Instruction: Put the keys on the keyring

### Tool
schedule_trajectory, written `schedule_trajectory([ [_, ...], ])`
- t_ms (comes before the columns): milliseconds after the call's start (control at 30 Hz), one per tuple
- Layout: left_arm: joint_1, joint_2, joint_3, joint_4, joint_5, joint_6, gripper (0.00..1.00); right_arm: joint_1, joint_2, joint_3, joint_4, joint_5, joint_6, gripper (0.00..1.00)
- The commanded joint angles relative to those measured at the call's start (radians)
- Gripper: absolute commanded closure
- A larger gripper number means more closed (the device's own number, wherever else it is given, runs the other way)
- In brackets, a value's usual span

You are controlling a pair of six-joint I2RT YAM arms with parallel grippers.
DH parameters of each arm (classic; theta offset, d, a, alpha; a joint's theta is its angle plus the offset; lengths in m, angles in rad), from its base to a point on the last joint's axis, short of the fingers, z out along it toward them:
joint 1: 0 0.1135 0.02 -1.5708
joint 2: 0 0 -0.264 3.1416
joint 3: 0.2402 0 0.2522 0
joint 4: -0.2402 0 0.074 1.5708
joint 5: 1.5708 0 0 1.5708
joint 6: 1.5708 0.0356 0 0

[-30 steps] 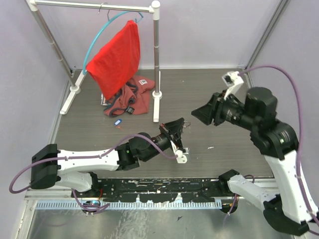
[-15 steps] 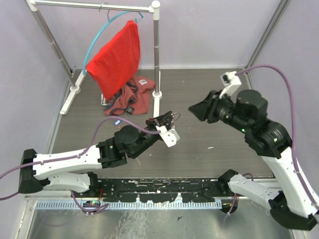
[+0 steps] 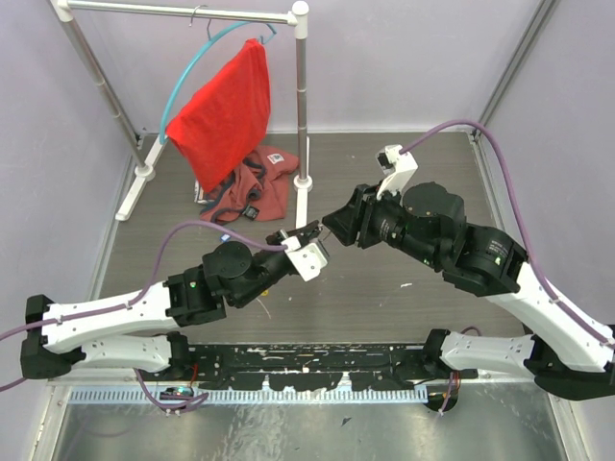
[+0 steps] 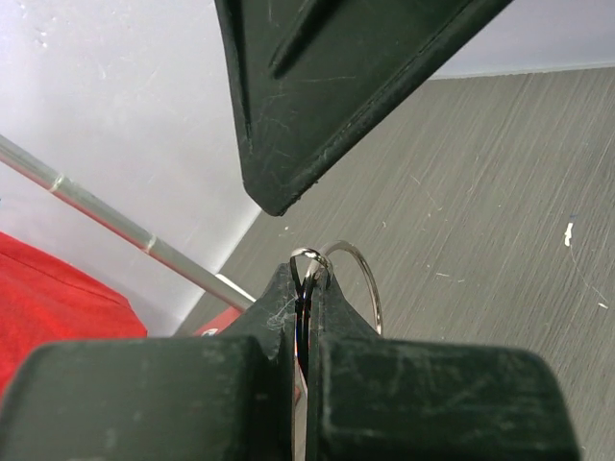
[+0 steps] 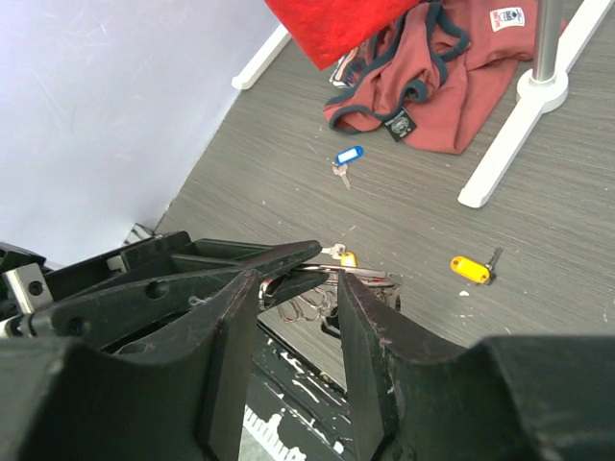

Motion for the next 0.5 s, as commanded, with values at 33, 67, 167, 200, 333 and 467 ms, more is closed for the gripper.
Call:
schedule_trajectory([
  [33, -0.003, -0.024, 0.034, 0.005, 0.011, -0.021, 1.00, 0.008, -0.012, -0.003, 0.105, -0.024, 0.034, 0.55],
  [67, -0.003, -0.022, 0.034, 0.005, 0.015, -0.022, 1.00, 0.009, -0.005, 0.001, 0.105, -0.050, 0.032, 0.56],
  [167, -0.003, -0.016, 0.038, 0.007, 0.020, -0.018, 1.00, 0.009, 0.031, 0.019, 0.089, -0.107, 0.025, 0.56],
  [200, -0.003, -0.013, 0.041, 0.007, 0.022, -0.016, 1.00, 0.008, 0.045, 0.022, 0.083, -0.118, 0.022, 0.56],
  [333, -0.003, -0.009, 0.041, 0.008, 0.021, -0.011, 1.00, 0.008, 0.071, 0.037, 0.027, -0.097, 0.020, 0.59],
  [467, -0.003, -0.014, 0.037, 0.008, 0.020, -0.011, 1.00, 0.009, 0.069, 0.038, -0.002, -0.069, 0.020, 0.65],
])
